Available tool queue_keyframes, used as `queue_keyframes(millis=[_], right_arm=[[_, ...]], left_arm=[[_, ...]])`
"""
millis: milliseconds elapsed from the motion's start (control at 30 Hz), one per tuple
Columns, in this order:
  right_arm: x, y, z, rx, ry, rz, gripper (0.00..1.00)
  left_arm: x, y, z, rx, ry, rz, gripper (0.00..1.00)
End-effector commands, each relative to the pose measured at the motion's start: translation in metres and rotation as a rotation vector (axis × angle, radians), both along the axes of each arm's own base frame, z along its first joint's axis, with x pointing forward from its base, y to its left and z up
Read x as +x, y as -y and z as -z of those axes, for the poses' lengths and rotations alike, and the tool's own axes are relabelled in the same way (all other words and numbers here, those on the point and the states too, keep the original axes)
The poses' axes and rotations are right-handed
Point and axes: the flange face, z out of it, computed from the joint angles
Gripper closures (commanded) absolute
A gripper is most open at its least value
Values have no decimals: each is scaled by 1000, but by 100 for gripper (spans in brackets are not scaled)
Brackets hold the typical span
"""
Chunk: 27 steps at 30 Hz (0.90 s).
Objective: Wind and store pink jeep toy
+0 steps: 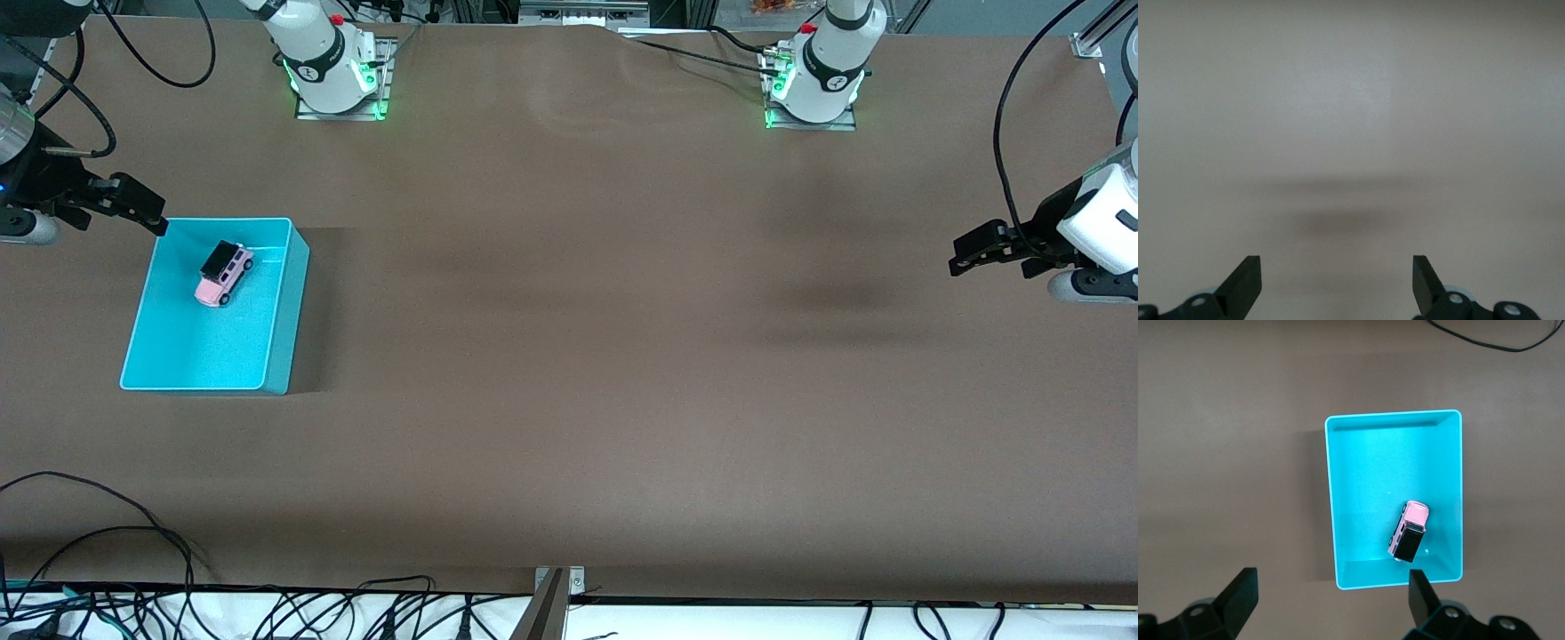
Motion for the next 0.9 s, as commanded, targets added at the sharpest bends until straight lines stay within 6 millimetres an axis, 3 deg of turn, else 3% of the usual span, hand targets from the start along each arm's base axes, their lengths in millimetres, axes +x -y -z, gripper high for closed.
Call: queue_keyframes(millis=[0, 868], right_arm=[[7, -3, -7, 20, -1, -1, 0], [8, -4, -8, 22, 4, -3, 0]], left_arm=[[3, 0, -3, 8, 11, 18, 0], [2, -1, -3, 8, 11, 17, 0]])
